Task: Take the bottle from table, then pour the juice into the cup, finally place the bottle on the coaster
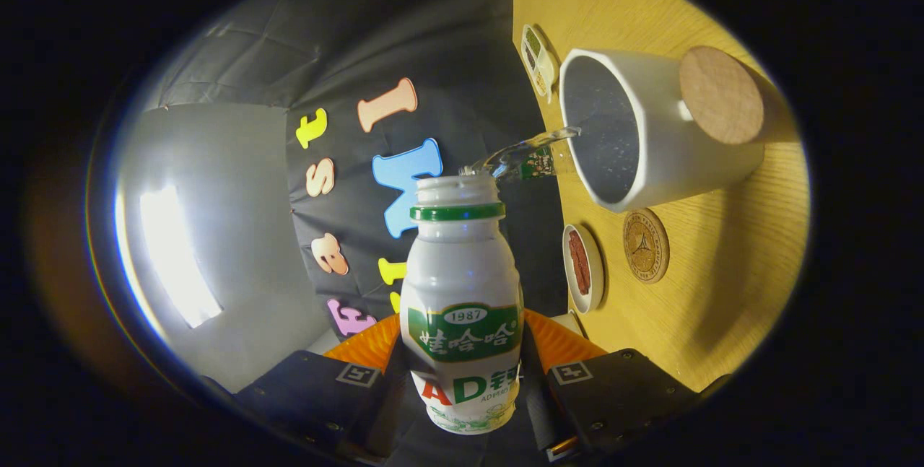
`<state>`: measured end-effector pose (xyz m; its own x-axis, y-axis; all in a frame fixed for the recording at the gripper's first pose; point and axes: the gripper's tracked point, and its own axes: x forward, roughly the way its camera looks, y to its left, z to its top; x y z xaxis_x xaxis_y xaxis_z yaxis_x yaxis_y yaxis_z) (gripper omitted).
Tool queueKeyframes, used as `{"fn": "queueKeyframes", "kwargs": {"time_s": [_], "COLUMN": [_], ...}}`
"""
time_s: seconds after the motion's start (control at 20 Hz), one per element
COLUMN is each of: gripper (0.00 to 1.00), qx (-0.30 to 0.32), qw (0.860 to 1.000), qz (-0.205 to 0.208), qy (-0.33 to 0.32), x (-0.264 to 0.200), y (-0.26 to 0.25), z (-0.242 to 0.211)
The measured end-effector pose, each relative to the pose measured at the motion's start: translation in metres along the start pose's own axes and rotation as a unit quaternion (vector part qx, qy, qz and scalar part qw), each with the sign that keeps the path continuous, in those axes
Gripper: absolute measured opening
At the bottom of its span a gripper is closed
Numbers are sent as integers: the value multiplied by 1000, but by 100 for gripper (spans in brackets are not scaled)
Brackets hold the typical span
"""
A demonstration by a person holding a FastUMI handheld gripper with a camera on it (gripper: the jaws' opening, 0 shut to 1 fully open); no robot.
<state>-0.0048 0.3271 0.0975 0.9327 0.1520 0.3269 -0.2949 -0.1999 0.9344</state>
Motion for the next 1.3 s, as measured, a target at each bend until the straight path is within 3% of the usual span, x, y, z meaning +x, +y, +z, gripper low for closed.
{"fn": "queueKeyframes", "kwargs": {"time_s": [1.3], "gripper": [71], "qx": [29], "qw": [1000], "qz": [11], "qy": [1], "x": [5], "y": [9], "z": [-3]}}
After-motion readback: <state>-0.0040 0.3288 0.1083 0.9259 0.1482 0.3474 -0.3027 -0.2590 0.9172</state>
